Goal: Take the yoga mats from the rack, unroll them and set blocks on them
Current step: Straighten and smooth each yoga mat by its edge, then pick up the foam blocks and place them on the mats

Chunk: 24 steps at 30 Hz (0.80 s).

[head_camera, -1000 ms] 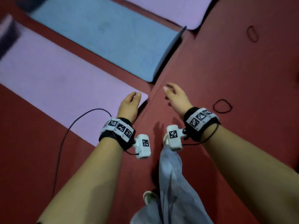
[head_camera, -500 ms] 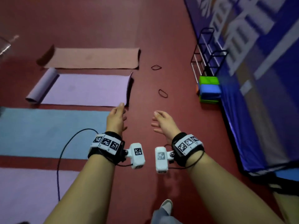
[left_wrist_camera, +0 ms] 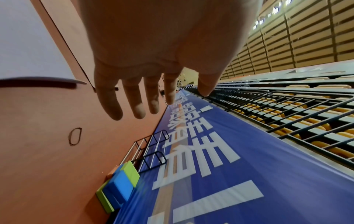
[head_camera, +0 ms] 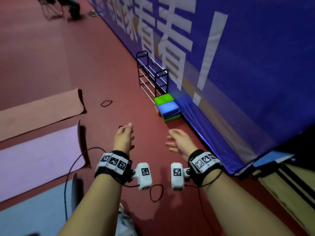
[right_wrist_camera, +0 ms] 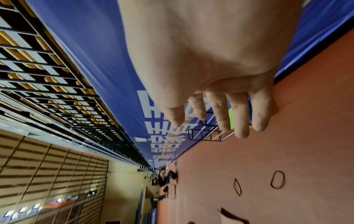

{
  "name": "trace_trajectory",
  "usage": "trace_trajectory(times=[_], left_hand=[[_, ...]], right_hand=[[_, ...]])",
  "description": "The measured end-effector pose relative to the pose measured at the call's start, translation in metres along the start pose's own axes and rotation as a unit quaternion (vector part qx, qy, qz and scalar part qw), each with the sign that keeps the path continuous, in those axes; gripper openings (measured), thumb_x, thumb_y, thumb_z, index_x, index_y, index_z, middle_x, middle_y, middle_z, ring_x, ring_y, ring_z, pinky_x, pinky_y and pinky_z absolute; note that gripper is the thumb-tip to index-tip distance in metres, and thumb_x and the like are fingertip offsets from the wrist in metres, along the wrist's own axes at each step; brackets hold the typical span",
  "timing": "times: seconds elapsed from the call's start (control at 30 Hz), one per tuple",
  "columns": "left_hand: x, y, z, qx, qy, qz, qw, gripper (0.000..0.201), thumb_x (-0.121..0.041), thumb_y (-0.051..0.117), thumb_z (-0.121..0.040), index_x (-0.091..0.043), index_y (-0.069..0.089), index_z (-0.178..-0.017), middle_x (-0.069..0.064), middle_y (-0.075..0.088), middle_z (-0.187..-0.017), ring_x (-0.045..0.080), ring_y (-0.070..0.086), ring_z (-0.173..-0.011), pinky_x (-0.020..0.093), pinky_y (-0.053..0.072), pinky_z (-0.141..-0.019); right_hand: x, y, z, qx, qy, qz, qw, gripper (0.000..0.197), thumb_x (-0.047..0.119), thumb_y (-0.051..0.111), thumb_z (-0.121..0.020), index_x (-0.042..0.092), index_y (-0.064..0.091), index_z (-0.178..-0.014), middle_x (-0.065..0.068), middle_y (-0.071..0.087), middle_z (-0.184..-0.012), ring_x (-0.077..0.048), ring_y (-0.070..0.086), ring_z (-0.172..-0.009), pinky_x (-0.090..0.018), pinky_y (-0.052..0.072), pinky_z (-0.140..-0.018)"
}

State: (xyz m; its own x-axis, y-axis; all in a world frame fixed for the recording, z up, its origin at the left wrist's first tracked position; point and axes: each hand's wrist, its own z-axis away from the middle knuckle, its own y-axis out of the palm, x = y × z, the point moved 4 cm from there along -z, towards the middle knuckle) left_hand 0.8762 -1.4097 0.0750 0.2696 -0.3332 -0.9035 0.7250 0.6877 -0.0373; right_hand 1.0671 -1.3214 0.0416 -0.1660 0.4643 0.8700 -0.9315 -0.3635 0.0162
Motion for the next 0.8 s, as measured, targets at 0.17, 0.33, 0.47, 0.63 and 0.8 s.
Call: trace_trajectory(times=[0.17,0.33,0.47,0.63,0.8], left_hand=[[-0.046,0.014,-0.116,0.048,0.004,-0.015,0.999,0.024,-0.040,0.052,-0.099,-0.021,0.057,-0.112,0.001,0.063,-0.114,0.020,0.058,-0.094,0.038,0.045,-0.083],[-0.113,0.005,-0.225,0.088,0.007,-0.046,0.995,0.020,-0.038,0.053,-0.099,-0.022,0.056,-0.110,0.001,0.063,-0.107,0.021,0.059,-0.090,0.032,0.041,-0.074],[-0.155,0.018,-0.296,0.120,0.010,-0.071,0.990,0.014,-0.038,0.054,-0.098,-0.024,0.056,-0.097,0.001,0.064,-0.106,0.021,0.058,-0.087,0.034,0.042,-0.077],[-0.180,0.068,-0.372,0.161,-0.001,-0.096,0.982,0.016,-0.040,0.055,-0.097,-0.025,0.057,-0.091,0.001,0.064,-0.104,0.020,0.060,-0.085,0.036,0.043,-0.078],[-0.200,0.135,-0.459,0.187,-0.005,-0.112,0.976,0.016,-0.040,0.055,-0.097,-0.024,0.057,-0.096,-0.002,0.063,-0.097,0.020,0.061,-0.083,0.037,0.044,-0.081]], right_hand=[[0.048,0.034,-0.086,-0.054,-0.008,-0.021,0.998,0.025,0.034,0.050,-0.101,0.023,0.051,-0.123,-0.005,0.060,-0.108,-0.023,0.066,-0.090,-0.032,0.049,-0.074],[0.108,0.081,-0.156,-0.088,-0.004,-0.046,0.995,0.016,0.034,0.050,-0.101,0.025,0.053,-0.114,-0.007,0.060,-0.110,-0.023,0.066,-0.089,-0.034,0.050,-0.077],[0.149,0.098,-0.204,-0.117,-0.002,-0.066,0.991,0.009,0.033,0.049,-0.101,0.026,0.055,-0.103,-0.007,0.060,-0.107,-0.020,0.065,-0.083,-0.033,0.050,-0.071],[0.179,0.093,-0.272,-0.146,0.009,-0.076,0.986,0.008,0.033,0.051,-0.100,0.026,0.055,-0.102,-0.007,0.060,-0.105,-0.021,0.063,-0.083,-0.032,0.049,-0.069],[0.191,0.072,-0.368,-0.171,0.036,-0.094,0.980,0.017,0.033,0.051,-0.100,0.023,0.054,-0.114,-0.007,0.060,-0.103,-0.023,0.065,-0.085,-0.033,0.048,-0.073]])
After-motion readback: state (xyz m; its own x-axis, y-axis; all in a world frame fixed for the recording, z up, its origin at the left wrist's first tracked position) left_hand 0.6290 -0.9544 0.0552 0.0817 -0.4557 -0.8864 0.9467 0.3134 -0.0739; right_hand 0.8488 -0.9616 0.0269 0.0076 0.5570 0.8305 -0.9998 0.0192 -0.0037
